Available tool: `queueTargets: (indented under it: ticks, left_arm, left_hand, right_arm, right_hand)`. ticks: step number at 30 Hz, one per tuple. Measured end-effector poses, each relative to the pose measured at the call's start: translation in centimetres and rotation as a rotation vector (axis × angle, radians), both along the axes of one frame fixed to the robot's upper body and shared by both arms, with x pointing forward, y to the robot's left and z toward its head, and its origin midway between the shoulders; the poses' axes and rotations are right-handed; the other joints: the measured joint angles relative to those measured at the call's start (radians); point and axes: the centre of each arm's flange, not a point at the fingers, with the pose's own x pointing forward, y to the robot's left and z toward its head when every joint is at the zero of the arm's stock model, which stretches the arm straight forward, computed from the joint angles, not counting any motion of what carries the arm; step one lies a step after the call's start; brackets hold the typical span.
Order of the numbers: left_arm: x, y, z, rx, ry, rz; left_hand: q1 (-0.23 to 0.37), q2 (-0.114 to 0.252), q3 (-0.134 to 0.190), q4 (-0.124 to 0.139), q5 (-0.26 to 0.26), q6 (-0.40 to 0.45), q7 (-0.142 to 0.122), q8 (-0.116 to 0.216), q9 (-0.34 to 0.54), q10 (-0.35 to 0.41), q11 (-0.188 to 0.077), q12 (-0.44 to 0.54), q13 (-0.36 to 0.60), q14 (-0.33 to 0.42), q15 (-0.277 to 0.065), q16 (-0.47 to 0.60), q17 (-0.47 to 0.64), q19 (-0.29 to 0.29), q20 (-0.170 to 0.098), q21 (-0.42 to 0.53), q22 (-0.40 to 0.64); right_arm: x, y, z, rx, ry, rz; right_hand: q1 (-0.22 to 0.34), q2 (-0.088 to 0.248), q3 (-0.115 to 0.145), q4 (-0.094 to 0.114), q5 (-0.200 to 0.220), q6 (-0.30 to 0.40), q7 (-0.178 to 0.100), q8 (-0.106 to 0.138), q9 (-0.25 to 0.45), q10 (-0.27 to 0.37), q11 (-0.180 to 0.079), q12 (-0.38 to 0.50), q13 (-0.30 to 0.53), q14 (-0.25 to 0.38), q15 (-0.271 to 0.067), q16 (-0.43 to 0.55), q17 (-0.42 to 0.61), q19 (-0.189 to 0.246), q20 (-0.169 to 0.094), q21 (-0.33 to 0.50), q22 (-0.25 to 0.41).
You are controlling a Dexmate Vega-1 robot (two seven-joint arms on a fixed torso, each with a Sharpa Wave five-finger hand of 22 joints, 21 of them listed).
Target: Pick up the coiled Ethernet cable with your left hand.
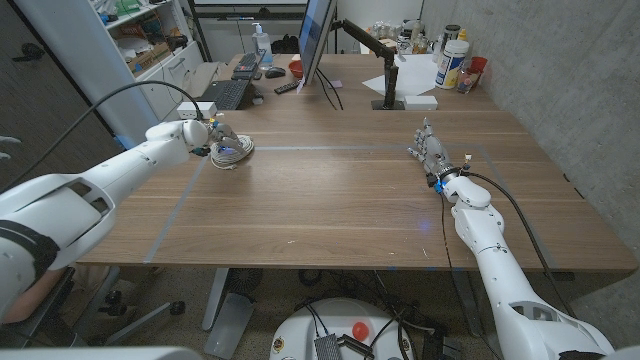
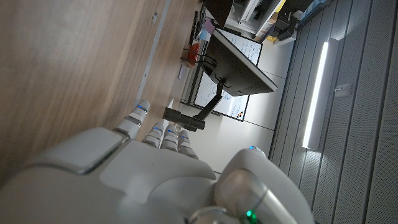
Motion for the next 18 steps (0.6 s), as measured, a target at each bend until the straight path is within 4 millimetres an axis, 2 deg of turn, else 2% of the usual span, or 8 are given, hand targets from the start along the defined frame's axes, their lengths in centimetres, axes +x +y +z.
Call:
queueTargets:
  ticks: [3,9,18]
  left_arm:
    - [0.01,0.01,-0.12,0.001,0.000,0.000]
    - [-0.02,0.07,-0.43,0.001,0.003,0.001]
    - [-0.02,0.14,-0.56,0.000,0.005,0.006]
  left_hand:
    - [0.032,0.017,0.011,-0.011,-0.005,-0.023,0.000,-0.001,0.000,-0.010,-0.005,-0.006,0.003,-0.004,-0.003,-0.002,0.000,0.000,0.000,0.000,0.000]
    - [0.089,0.029,0.026,-0.026,-0.016,-0.059,0.004,-0.017,0.005,-0.028,-0.005,-0.017,0.005,-0.020,-0.002,-0.010,0.000,-0.006,0.006,-0.004,0.000]
    - [0.096,0.021,0.026,-0.026,-0.030,-0.073,0.005,-0.020,0.005,-0.042,-0.009,-0.026,0.007,-0.033,0.000,-0.010,0.000,-0.013,0.005,-0.005,0.000]
  right_arm:
    - [0.00,0.00,0.00,0.000,0.000,0.000]
    - [0.00,0.01,0.01,0.000,0.000,0.001]
    - [-0.01,0.00,0.01,0.001,-0.001,0.000]
  right_hand:
    - [0.000,0.000,0.000,0.000,0.000,0.000,0.000,0.000,0.000,0.000,0.000,0.000,0.000,0.000,0.000,0.000,0.000,0.000,0.000,0.000,0.000]
    - [0.000,0.000,0.000,0.000,0.000,0.000,0.000,0.000,0.000,0.000,0.000,0.000,0.000,0.000,0.000,0.000,0.000,0.000,0.000,0.000,0.000]
    - [0.000,0.000,0.000,0.000,0.000,0.000,0.000,0.000,0.000,0.000,0.000,0.000,0.000,0.000,0.000,0.000,0.000,0.000,0.000,0.000,0.000]
